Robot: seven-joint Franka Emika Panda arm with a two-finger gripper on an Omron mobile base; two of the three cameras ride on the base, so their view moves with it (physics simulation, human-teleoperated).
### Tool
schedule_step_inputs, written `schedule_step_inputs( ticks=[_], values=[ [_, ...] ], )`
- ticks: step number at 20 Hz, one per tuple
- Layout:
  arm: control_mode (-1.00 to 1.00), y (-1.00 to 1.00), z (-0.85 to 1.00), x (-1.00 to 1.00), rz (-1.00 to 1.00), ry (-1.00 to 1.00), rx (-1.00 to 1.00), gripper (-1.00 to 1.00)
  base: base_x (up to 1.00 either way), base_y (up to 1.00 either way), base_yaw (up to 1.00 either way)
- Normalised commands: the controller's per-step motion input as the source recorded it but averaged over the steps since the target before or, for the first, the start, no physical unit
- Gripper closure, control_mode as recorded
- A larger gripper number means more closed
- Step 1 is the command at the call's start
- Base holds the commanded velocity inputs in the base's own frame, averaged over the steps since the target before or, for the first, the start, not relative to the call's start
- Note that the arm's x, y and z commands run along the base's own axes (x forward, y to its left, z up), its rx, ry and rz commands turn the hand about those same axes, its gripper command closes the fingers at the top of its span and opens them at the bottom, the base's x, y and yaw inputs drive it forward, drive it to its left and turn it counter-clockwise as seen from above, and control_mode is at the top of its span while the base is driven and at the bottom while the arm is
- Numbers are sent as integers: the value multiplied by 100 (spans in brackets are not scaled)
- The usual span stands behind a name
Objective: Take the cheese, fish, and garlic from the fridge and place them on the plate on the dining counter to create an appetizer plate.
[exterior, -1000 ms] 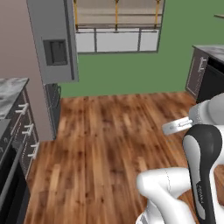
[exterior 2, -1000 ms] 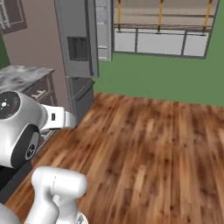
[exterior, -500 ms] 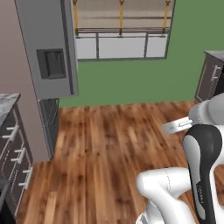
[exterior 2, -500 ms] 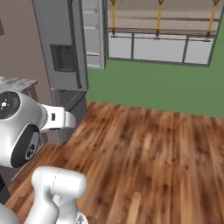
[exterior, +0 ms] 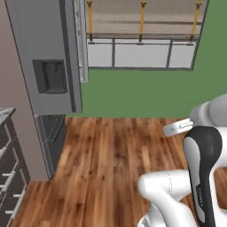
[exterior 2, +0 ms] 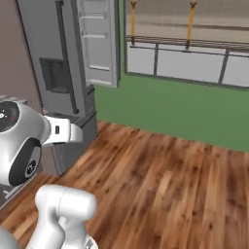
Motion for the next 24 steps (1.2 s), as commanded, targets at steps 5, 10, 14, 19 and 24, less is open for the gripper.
schedule_step_inputs(
  ticks=[5, 10, 14, 19, 24],
  values=[
    [100, 0, 0, 0, 0, 0, 0, -100, 100, -100, 34],
    [100, 0, 0, 0, 0, 0, 0, -100, 99, -82, 33],
    [100, 0, 0, 0, 0, 0, 0, -100, 100, -56, 40],
    [100, 0, 0, 0, 0, 0, 0, -100, 83, -23, 43],
    [100, 0, 0, 0, 0, 0, 0, -100, 65, -40, 46]
  ],
)
